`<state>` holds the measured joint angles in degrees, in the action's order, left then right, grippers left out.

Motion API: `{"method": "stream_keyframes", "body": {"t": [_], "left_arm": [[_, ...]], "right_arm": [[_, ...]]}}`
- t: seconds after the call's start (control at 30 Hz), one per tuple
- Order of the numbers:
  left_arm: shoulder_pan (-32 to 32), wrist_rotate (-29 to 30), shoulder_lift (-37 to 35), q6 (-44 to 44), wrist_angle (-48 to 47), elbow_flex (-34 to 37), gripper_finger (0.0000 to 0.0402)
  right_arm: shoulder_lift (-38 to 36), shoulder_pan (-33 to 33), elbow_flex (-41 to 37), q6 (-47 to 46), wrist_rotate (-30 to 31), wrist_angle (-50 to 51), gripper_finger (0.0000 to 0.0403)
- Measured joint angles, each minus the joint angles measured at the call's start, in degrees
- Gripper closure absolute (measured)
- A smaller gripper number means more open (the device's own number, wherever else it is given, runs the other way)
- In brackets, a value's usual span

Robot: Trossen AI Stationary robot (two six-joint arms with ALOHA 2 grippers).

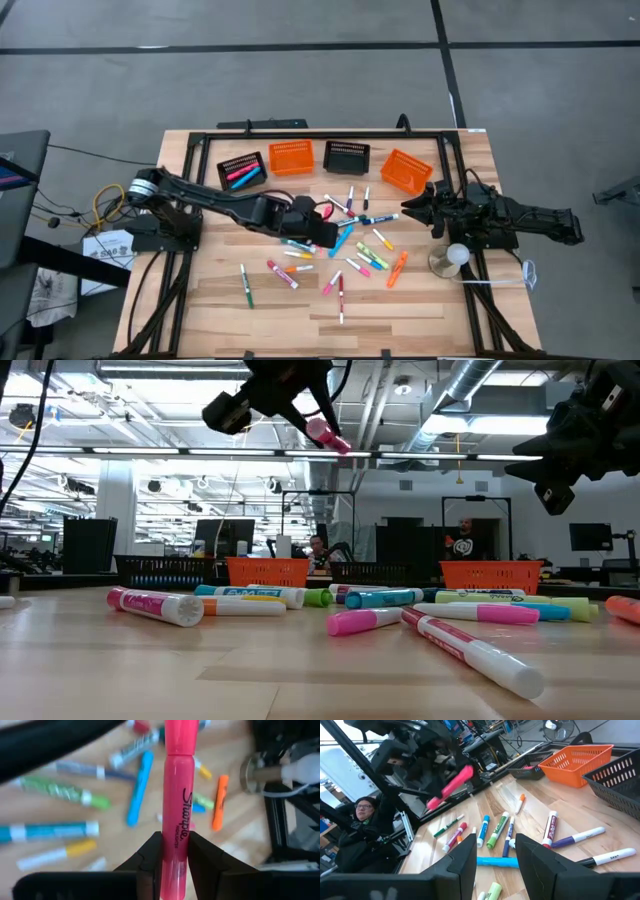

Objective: Pick & Place Markers
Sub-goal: Put the pink highlighter pen into the left black bin

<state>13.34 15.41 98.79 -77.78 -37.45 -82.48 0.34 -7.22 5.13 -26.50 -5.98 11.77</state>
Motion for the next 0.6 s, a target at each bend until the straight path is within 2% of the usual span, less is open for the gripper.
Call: {"method": "stream_keyframes", "body": {"t": [0.13,0.23,0.43,0.6], "left_arm": [[0.0,10.2,-1.0,7.9,0.3,0.0,0.0329],[-0.1,15.0,-1.8,15.5,0.9,0.0,0.0329],[0.4,18.4,-2.4,28.9,7.6,0.0,0.0329],[0.5,19.2,-2.4,34.4,11.9,0.0,0.0329]], "right_arm": [[0.0,0.0,0.0,0.0,0.0,0.0,0.0278],[0.0,0.0,0.0,0.0,0.0,-0.1,0.0278],[0.0,0.0,0.0,0.0,0.0,0.0,0.0278],[0.0,0.0,0.0,0.0,0.0,0.2,0.0278]]}}
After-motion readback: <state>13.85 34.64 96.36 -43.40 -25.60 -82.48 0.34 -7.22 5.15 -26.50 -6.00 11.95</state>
